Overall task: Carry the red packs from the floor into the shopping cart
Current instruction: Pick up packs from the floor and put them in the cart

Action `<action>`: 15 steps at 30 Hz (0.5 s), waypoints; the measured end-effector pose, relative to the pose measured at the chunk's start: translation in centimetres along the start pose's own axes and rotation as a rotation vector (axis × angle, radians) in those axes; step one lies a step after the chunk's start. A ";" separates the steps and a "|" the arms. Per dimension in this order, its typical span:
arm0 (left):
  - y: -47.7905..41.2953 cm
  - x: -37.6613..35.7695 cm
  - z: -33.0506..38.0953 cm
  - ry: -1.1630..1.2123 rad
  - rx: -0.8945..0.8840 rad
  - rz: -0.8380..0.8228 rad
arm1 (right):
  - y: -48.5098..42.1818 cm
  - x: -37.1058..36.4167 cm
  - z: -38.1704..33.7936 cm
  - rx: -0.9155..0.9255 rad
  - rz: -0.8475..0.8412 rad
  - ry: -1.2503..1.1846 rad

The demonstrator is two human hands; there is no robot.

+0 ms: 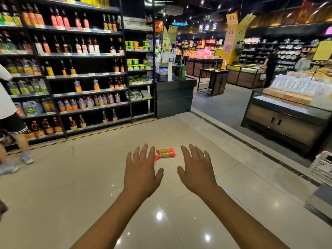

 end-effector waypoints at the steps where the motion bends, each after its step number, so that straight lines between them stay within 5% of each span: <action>1: -1.9 -0.5 -0.6 0.008 -0.004 0.007 | -1.9 -0.3 -0.2 -0.003 -0.003 0.008; 15: -23.7 -4.8 -8.6 0.052 0.001 -0.004 | -23.5 -4.1 -2.7 -0.022 -0.010 0.038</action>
Point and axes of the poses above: each hand's wrist, its own y-axis away from the middle knuckle, its own x-axis out of the back of the hand, z = x × y, the point moved 3 cm from there along -y, towards the middle knuckle, and after that the axes turned 2 degrees about -y, right-handed, at the moved point
